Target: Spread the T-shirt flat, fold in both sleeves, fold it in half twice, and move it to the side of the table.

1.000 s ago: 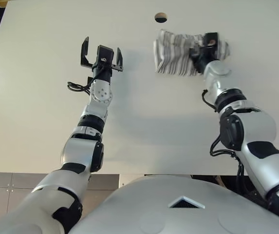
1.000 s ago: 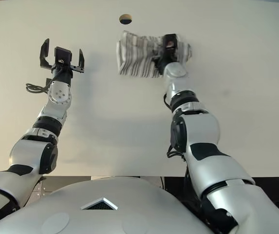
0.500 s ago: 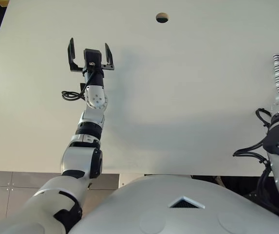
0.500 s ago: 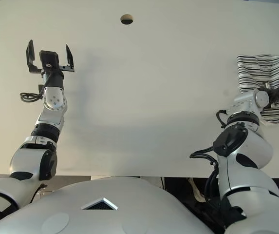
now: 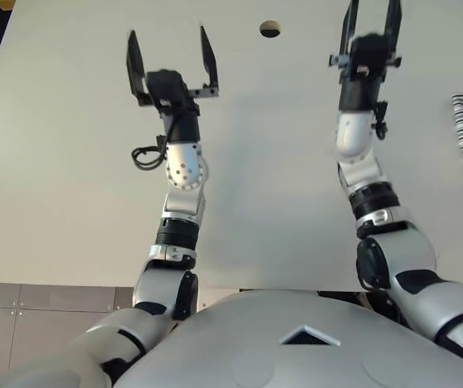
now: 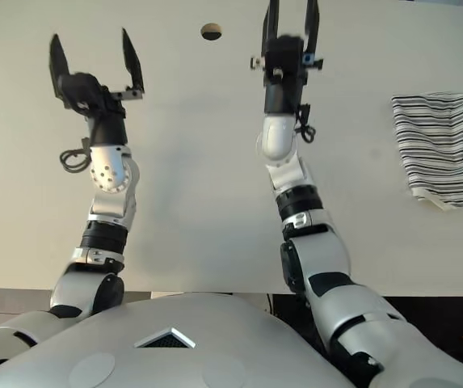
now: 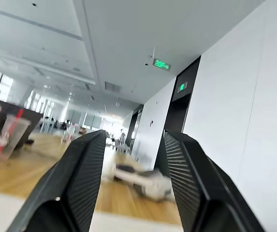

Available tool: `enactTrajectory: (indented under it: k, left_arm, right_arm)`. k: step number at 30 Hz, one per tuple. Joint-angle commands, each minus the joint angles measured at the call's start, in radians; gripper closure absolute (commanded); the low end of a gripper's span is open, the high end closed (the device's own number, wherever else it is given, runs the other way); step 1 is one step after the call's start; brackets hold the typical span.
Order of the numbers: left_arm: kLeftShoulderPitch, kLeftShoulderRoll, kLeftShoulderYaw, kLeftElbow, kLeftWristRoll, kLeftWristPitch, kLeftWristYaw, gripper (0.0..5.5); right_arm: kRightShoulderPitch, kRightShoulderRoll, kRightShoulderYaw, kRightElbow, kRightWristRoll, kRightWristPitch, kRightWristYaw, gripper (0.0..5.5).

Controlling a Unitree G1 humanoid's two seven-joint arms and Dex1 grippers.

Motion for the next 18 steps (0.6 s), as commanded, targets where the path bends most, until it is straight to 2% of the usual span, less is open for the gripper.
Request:
enactTrajectory:
  k: [1,4,8,13,18]
  left_arm:
    - [0.065,-0.018,-0.025,-0.002,0.029,-0.024,-0.015,0.02]
    - [0.123,-0.034,-0.043,-0.060,0.044,-0.017,-0.015,0.02]
    - [0.223,-0.054,-0.088,-0.179,0.080,-0.009,-0.023,0.00]
    - [0.308,-0.069,-0.124,-0.271,0.094,0.013,-0.029,0.00]
    - [0.360,-0.072,-0.138,-0.325,0.087,0.019,-0.037,0.00]
  right_arm:
    - [0.077,0.011,0.030,-0.033,0.014,-0.038,0.046,3.30]
    - [0.150,-0.005,0.026,-0.122,0.059,-0.027,0.111,3.30]
    - [0.287,-0.031,0.061,-0.312,0.077,-0.031,0.220,2.57]
    - [0.396,-0.040,0.068,-0.460,0.045,-0.032,0.250,1.71]
    - [0.468,-0.037,0.073,-0.551,0.058,-0.040,0.280,1.71]
